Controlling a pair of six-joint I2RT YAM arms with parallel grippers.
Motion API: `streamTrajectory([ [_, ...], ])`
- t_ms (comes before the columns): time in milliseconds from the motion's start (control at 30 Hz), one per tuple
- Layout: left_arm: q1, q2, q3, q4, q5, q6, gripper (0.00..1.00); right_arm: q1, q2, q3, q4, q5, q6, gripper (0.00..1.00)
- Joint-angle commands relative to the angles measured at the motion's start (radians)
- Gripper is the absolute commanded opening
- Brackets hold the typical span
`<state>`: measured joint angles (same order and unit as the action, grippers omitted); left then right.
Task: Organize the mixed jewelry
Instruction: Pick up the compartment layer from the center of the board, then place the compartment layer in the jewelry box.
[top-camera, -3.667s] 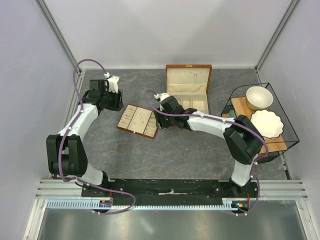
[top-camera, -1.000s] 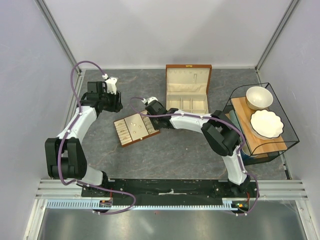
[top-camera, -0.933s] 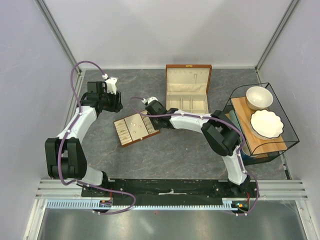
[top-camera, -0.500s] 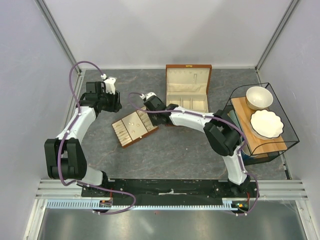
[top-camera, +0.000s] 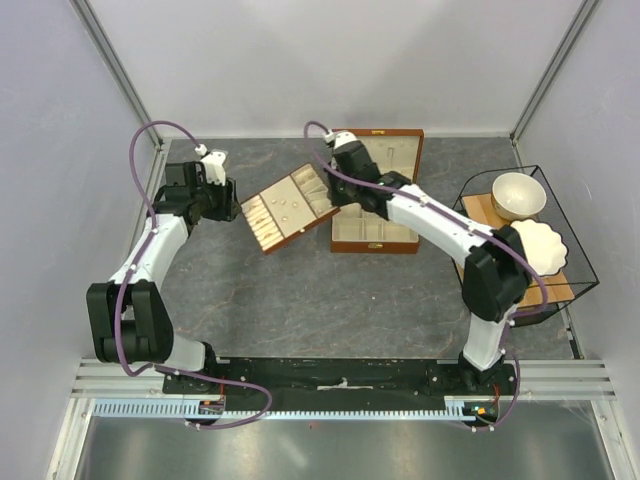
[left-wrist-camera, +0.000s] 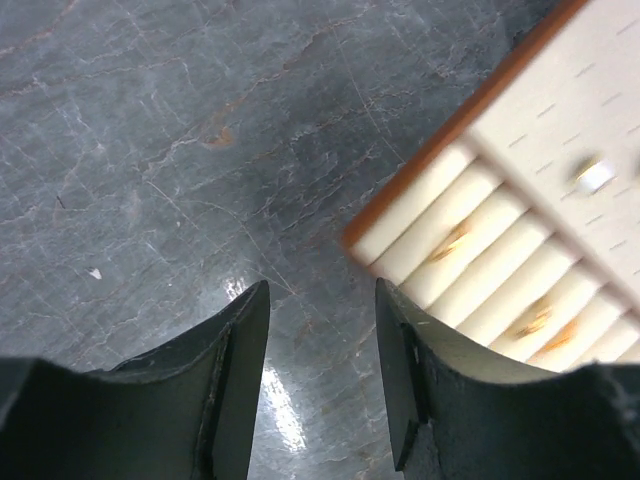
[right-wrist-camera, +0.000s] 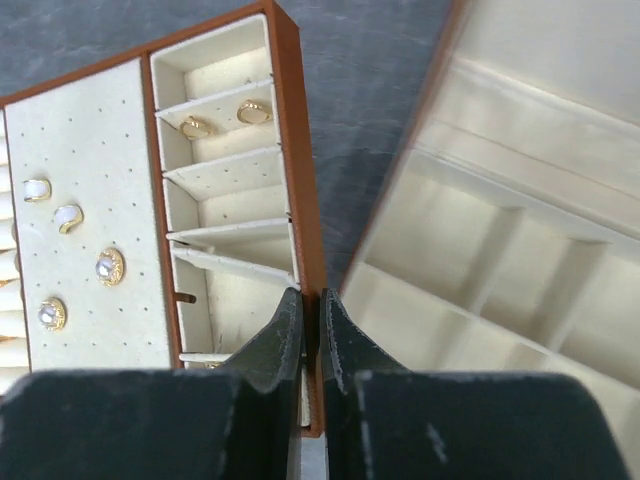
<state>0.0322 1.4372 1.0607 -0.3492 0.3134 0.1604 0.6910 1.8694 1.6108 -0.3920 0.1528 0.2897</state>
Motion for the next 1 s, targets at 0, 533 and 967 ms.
streamTrajectory([
  [0, 0.005, -0.023, 0.005, 0.023, 0.012, -0.009, 0.54, -0.108, -0.163, -0.090, 0.041, 0.013, 0.022, 0.00],
  [533, -0.002, -0.063, 0.061, 0.096, 0.180, -0.078, 0.54, -0.358, -0.366, -0.388, -0.013, -0.016, -0.015, 0.00],
  [967, -0.081, -0.021, 0.104, 0.130, 0.219, -0.128, 0.53, -0.424, -0.363, -0.437, 0.012, 0.004, -0.031, 0.00],
])
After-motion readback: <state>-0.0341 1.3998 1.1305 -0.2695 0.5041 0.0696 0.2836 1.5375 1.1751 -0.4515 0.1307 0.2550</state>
